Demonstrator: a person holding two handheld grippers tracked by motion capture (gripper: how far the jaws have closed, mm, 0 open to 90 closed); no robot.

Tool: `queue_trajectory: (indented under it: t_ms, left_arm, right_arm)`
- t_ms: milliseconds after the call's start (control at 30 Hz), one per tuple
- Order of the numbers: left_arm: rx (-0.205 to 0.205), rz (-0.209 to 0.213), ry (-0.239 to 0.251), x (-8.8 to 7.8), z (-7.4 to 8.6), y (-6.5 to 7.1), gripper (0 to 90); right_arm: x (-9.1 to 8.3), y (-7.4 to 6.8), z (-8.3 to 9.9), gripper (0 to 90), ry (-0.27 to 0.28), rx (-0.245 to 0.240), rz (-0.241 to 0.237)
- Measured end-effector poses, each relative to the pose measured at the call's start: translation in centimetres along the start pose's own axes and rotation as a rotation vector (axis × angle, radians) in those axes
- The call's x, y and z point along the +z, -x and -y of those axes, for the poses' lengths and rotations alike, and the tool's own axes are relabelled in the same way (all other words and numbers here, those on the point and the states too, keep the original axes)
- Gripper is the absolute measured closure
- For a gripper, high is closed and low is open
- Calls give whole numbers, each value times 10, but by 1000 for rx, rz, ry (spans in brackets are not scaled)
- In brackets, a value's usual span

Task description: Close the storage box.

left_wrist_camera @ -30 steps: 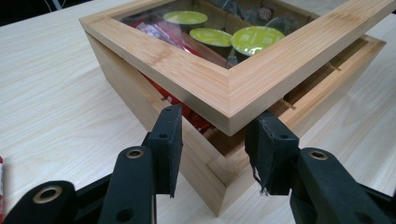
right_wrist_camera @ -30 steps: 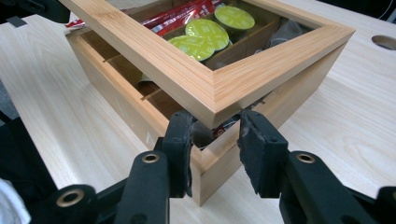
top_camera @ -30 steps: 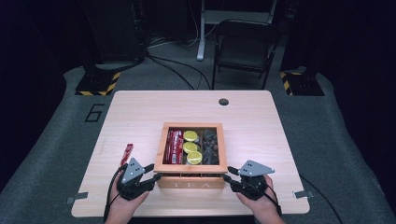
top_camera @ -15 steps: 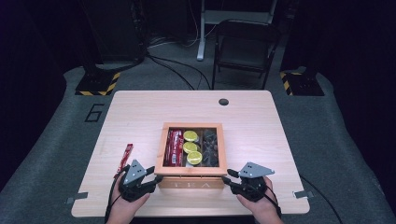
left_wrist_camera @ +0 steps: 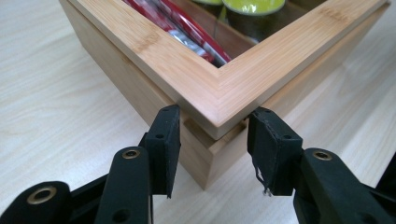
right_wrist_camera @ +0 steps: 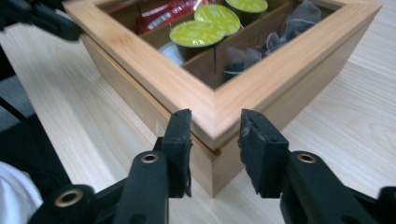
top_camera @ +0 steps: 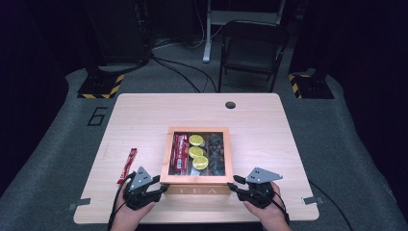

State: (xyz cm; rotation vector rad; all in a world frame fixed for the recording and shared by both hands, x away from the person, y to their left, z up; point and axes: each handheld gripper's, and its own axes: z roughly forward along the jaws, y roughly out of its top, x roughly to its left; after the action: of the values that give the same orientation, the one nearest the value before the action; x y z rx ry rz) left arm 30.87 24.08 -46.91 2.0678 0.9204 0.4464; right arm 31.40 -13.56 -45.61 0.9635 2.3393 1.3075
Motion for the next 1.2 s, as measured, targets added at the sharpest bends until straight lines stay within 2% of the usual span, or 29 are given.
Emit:
queue_trajectory:
  t_ms: [67, 133, 367, 400, 433, 533, 567, 867, 933, 967, 1067, 1200]
  left_arm:
    - [2, 3, -10, 0, 0, 0, 540]
    - [4, 4, -12, 0, 0, 0, 540]
    - [0, 5, -27, 1, 2, 0, 528]
    - [-7, 7, -14, 2, 2, 0, 497]
    - [-24, 30, 7, 0, 2, -2, 457]
    - [-35, 36, 35, -3, 0, -4, 428]
    - [-43, 44, 30, -3, 0, -4, 427]
    - [-37, 33, 34, -3, -1, -6, 426]
    - [-50, 30, 47, -5, -2, -8, 423]
    - [-62, 22, 62, -5, -2, -8, 422]
    - [-68, 18, 77, -10, -6, -13, 414]
    - [-83, 4, 92, -13, -7, -18, 412]
  right_arm:
    - [1, 0, 0, 630, 1, 1, -12]
    - [2, -1, 1, 629, -5, -14, -6]
    - [3, -2, 2, 625, -7, -15, -9]
    - [3, -2, 2, 623, -8, -15, -9]
    - [3, -2, 2, 620, -11, -14, -7]
    - [3, -1, 2, 609, -7, -17, -11]
    - [3, -1, 2, 608, -6, -14, -10]
    - [3, 3, 1, 566, 3, -2, -11]
    - [2, 4, 1, 553, 2, 21, -7]
    - [2, 5, 0, 545, 7, 17, -7]
    - [0, 8, -1, 523, 13, 18, 3]
    - [-2, 14, -2, 515, 19, 46, 25]
